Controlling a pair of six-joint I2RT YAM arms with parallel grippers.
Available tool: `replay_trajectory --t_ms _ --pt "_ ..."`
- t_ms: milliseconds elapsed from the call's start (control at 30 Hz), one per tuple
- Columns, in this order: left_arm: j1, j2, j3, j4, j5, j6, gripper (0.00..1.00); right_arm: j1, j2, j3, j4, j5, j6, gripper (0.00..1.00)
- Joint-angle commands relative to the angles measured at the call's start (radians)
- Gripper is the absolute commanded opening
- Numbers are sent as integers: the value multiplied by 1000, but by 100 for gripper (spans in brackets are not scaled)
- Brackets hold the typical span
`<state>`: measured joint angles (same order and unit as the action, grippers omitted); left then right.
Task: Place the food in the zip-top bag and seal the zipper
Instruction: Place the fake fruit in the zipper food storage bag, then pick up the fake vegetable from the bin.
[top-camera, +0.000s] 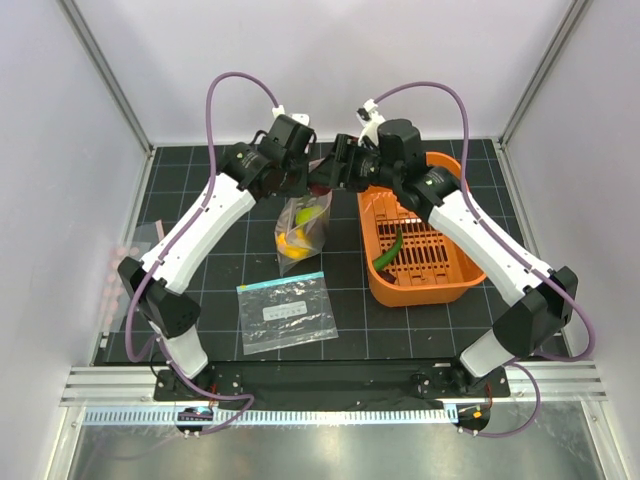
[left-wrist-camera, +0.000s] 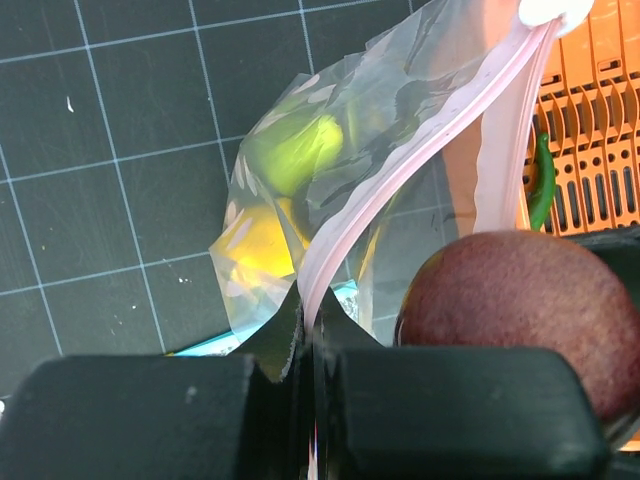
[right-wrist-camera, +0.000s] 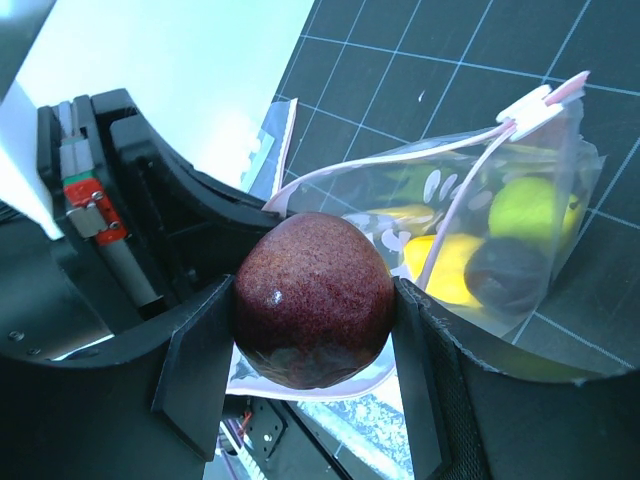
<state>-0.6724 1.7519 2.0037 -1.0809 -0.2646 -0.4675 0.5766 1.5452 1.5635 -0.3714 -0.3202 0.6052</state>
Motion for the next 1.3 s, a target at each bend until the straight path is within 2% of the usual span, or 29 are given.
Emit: replay_trajectory --t_ms 0,167,267,300,400,433,500,533,767,867,900,967,1000,1033,1267 --pt "-4 -55 -5 53 22 -20 0 11 -19 15 34 12 13 40" --pt "-4 -71 6 65 33 -39 1 22 -2 -63 95 44 47 40" --pt "-4 -68 23 64 42 -48 0 26 24 -54 86 52 61 40" --pt "-4 -69 24 65 42 -49 0 32 38 -43 66 67 61 44" --pt "-3 -71 27 68 33 -53 1 40 44 -20 9 115 42 59" --pt "-1 -68 27 70 30 -53 0 40 41 -20 2 130 38 78" --pt "4 -66 27 70 27 -51 0 40 33 -10 -9 135 18 95" --pt "7 -62 27 68 27 -51 0 42 27 -2 -18 136 8 100" --pt "39 -34 30 70 31 -36 0 39 1 122 -180 237 -74 99" --pt "51 -25 32 65 27 -28 0 11 -19 148 -279 296 -88 92" --pt "54 -25 32 65 27 -23 0 -35 -26 147 -300 303 -85 77" --pt "63 -22 32 67 42 -19 0 -93 -66 104 -334 288 -70 63" --pt "65 -22 33 72 48 -8 0 -151 -83 83 -342 279 -64 53" --pt "65 -20 33 75 54 0 0 -173 -98 58 -346 279 -62 49" --pt "65 -15 36 84 70 27 0 -264 -154 -182 -400 313 -85 50"
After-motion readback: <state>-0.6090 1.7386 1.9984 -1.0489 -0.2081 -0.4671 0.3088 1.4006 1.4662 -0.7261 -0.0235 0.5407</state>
